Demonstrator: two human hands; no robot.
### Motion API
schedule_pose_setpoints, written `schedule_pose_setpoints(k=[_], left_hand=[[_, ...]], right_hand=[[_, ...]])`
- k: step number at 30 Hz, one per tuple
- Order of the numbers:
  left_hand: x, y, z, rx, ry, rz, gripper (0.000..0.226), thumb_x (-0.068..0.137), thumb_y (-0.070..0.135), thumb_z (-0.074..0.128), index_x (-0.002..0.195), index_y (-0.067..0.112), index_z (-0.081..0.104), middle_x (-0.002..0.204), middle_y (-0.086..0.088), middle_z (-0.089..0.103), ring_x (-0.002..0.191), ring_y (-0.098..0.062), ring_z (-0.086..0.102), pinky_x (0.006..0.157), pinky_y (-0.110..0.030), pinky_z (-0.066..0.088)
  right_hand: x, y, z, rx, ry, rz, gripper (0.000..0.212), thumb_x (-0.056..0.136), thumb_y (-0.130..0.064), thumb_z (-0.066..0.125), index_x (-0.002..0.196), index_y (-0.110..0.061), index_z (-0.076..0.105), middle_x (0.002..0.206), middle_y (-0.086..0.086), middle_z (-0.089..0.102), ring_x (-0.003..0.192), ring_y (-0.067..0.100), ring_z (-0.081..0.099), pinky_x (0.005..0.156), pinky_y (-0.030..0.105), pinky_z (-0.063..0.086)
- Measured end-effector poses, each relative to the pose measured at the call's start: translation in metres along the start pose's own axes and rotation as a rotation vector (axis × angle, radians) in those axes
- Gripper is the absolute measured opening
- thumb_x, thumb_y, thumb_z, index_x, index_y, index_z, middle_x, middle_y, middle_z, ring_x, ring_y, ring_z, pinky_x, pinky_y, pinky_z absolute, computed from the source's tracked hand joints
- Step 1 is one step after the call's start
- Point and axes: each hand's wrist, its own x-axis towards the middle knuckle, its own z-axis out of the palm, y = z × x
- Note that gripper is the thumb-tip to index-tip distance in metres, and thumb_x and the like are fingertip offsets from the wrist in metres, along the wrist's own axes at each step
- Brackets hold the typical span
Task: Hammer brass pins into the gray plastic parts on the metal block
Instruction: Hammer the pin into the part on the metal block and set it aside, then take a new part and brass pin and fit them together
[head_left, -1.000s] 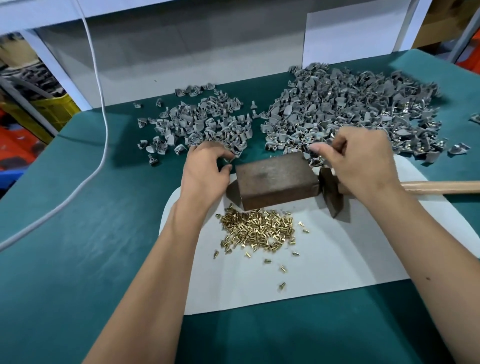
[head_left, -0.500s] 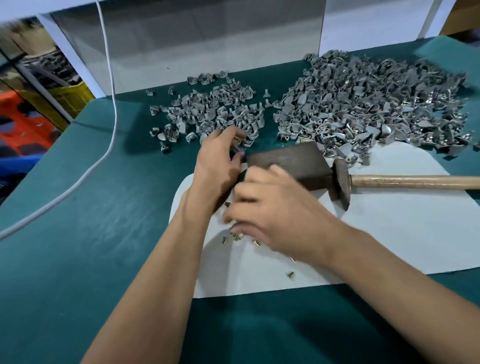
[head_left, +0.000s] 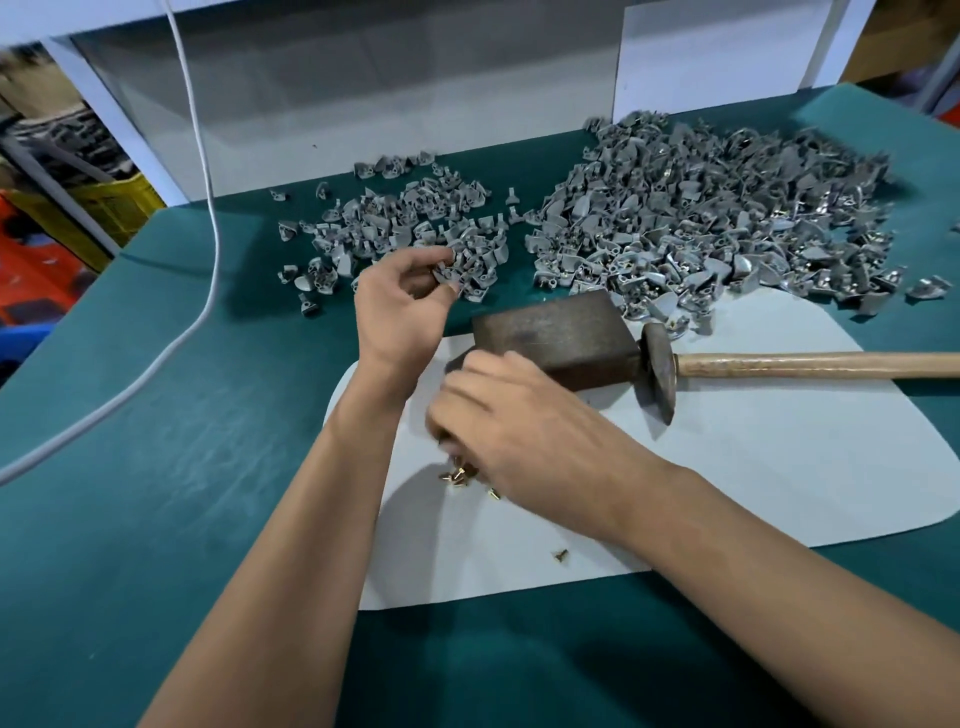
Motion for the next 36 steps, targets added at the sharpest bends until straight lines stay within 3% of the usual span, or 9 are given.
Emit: schedule_pose_setpoints(k=[3, 5, 8, 11, 17, 22, 28, 33, 36], left_hand=[[-0.003, 0.008, 0.004, -0.225, -0.044, -0.001, 0.030, 0.095, -0.002, 0.067, 0.123, 0.008, 0.067, 0.110, -0.012, 0.075, 0.103, -0.020, 0.073, 0.095, -0.031, 0.057], [-0.006, 0.014, 0.008, -0.358, -0.069, -0.014, 0.030, 0.098, -0.003, 0.062, 0.127, 0.005, 0.064, 0.111, -0.015, 0.073, 0.100, -0.023, 0.073, 0.092, -0.032, 0.058], [-0.008, 0.021, 0.013, -0.474, -0.122, -0.030, 0.036, 0.095, -0.008, 0.063, 0.129, 0.004, 0.060, 0.109, -0.014, 0.072, 0.097, -0.026, 0.073, 0.091, -0.033, 0.058], [-0.012, 0.024, 0.014, -0.473, -0.176, -0.003, 0.036, 0.089, -0.010, 0.070, 0.122, 0.002, 0.062, 0.109, -0.014, 0.073, 0.097, -0.027, 0.074, 0.096, -0.043, 0.057], [-0.018, 0.028, 0.017, -0.464, -0.299, 0.046, 0.034, 0.083, -0.009, 0.075, 0.114, 0.003, 0.069, 0.110, -0.014, 0.073, 0.100, -0.035, 0.068, 0.101, -0.053, 0.054], [-0.020, 0.034, 0.017, -0.466, -0.445, 0.089, 0.040, 0.082, -0.008, 0.076, 0.120, 0.002, 0.069, 0.110, -0.016, 0.075, 0.098, -0.023, 0.070, 0.094, -0.038, 0.057], [-0.023, 0.035, 0.022, -0.423, -0.468, 0.093, 0.038, 0.077, -0.006, 0.082, 0.113, -0.001, 0.070, 0.108, -0.021, 0.076, 0.098, -0.029, 0.072, 0.094, -0.045, 0.059], [-0.024, 0.036, 0.025, -0.394, -0.483, 0.091, 0.038, 0.075, -0.004, 0.084, 0.111, 0.008, 0.075, 0.101, -0.010, 0.077, 0.091, -0.022, 0.070, 0.091, -0.037, 0.059], [-0.026, 0.037, 0.028, -0.383, -0.494, 0.084, 0.039, 0.076, -0.004, 0.084, 0.111, 0.011, 0.076, 0.098, -0.013, 0.077, 0.088, -0.022, 0.069, 0.089, -0.042, 0.060]], right_hand=[[-0.005, 0.020, -0.009, 0.178, 0.129, 0.131, 0.006, 0.103, -0.009, 0.054, 0.100, -0.010, 0.060, 0.098, 0.002, 0.059, 0.093, 0.020, 0.048, 0.085, 0.038, 0.045], [-0.011, 0.033, -0.013, 0.189, 0.179, 0.197, 0.012, 0.103, -0.007, 0.053, 0.107, -0.005, 0.064, 0.103, 0.004, 0.062, 0.097, 0.022, 0.052, 0.088, 0.041, 0.047], [-0.019, 0.048, -0.017, 0.209, 0.283, 0.235, 0.015, 0.102, -0.004, 0.054, 0.108, -0.001, 0.068, 0.102, 0.006, 0.064, 0.096, 0.022, 0.054, 0.087, 0.034, 0.047], [-0.022, 0.056, -0.022, 0.273, 0.407, 0.275, 0.009, 0.098, -0.004, 0.064, 0.103, -0.003, 0.072, 0.097, 0.002, 0.068, 0.092, 0.014, 0.059, 0.083, 0.023, 0.046], [-0.023, 0.066, -0.026, 0.497, 0.557, 0.465, 0.010, 0.089, -0.010, 0.078, 0.098, -0.012, 0.080, 0.092, -0.005, 0.076, 0.090, 0.012, 0.071, 0.082, 0.030, 0.056], [-0.024, 0.074, -0.027, 0.643, 0.650, 0.593, 0.013, 0.090, -0.012, 0.076, 0.100, -0.018, 0.081, 0.092, -0.009, 0.078, 0.091, 0.013, 0.074, 0.082, 0.027, 0.057], [-0.026, 0.079, -0.027, 0.578, 0.670, 0.647, 0.021, 0.086, -0.010, 0.079, 0.105, -0.018, 0.079, 0.092, -0.010, 0.078, 0.090, 0.008, 0.075, 0.086, 0.032, 0.060], [-0.026, 0.078, -0.028, 0.461, 0.659, 0.640, 0.021, 0.086, -0.011, 0.079, 0.104, -0.020, 0.077, 0.094, -0.015, 0.076, 0.090, 0.001, 0.073, 0.084, 0.027, 0.060], [-0.026, 0.076, -0.029, 0.418, 0.662, 0.613, 0.024, 0.084, -0.009, 0.080, 0.104, -0.020, 0.074, 0.090, -0.016, 0.075, 0.088, -0.001, 0.073, 0.081, 0.020, 0.058]])
